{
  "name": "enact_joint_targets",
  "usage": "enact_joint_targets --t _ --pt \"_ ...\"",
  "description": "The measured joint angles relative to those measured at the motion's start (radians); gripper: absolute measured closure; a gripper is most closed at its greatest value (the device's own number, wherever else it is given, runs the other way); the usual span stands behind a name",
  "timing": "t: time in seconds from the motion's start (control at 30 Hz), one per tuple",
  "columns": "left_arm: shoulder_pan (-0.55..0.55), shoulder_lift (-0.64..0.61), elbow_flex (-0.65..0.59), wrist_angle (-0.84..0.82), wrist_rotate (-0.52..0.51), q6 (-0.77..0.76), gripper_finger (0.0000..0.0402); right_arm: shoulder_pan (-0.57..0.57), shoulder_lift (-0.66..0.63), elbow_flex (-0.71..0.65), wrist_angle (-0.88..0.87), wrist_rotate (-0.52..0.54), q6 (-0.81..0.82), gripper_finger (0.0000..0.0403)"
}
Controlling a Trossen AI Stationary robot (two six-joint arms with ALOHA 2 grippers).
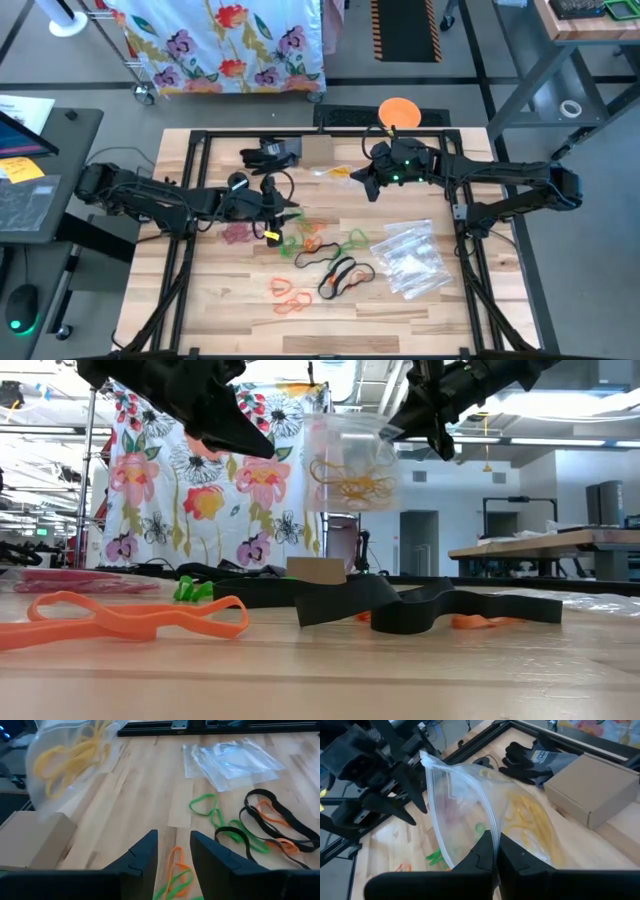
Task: Sort rubber bands
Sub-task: Close the transparent zip bag
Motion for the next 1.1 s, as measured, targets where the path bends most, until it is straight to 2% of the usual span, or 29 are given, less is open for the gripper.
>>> enact_joint_targets --t 0.07,0.27,0.57,0.77,0.93,1.1 --pt "0.001 0.0 0.0 0.002 -0.034 0.001 0.0293 -0.004 0.0 0.0 0.0 0.0 0.0 0.0403" --pt "0.002 0.019 0.0 0.009 -0.237 -0.007 0.0293 -0.003 0.0 0.0 -0.002 0.001 0.032 0.0403" --pt "0.002 0.114 0.0 0.118 -0.226 0.073 0.0293 0.104 0.0 0.0 -0.059 0.003 0.0 0.0403" --pt "0.0 0.105 0.0 0.122 -0.211 0.139 0.0293 0.174 0.0 0.0 -0.087 0.003 -0.048 0.0403" --pt "0.0 0.04 0.0 0.105 -0.153 0.209 0.0293 0.153 -0.007 0.0 -0.049 0.066 -0.058 0.0403" --pt "0.01 -0.031 0.0 0.027 -0.161 0.259 0.0293 0.1 -0.004 0.0 -0.053 0.11 -0.155 0.0403"
